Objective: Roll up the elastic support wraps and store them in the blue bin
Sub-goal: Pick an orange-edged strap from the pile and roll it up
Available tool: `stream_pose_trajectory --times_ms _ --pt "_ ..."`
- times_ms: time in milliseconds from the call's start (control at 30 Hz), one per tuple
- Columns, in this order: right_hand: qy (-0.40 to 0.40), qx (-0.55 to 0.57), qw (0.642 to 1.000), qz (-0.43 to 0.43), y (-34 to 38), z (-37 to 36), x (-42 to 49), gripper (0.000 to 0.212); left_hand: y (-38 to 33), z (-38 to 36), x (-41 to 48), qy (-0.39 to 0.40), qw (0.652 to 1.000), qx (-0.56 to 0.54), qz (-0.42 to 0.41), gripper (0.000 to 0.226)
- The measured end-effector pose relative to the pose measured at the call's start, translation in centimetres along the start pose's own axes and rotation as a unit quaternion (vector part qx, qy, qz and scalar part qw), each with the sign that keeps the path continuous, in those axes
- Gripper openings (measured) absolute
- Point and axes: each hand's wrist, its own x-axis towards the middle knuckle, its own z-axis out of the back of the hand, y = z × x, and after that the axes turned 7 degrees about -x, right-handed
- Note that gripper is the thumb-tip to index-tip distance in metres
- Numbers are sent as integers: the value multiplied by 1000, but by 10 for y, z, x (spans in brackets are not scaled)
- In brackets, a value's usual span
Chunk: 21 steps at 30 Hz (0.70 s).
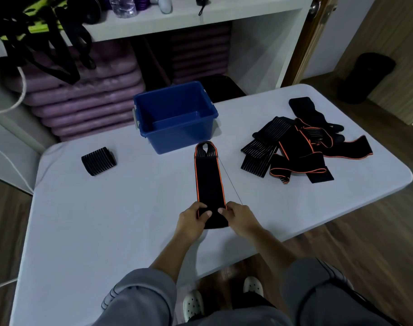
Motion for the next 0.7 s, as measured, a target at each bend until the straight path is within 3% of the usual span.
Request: stream_pose_trajectory --times_ms 267,367,500,567,700 --pt "-42 -42 998 -29 -1 -5 9 31 2 -3 8 -26 993 115 -19 28" --pt "-76 -23 997 20 -1 -3 8 17 0 -4 7 -68 981 153 -97 26" --pt "-56 -37 995 75 -4 1 8 9 4 -3 5 -40 961 170 -215 13" --pt "-31 -27 994 104 -7 5 5 16 9 4 2 -25 964 148 -219 23" --pt "29 -14 989 144 -12 10 0 52 19 13 -4 40 963 143 -225 52"
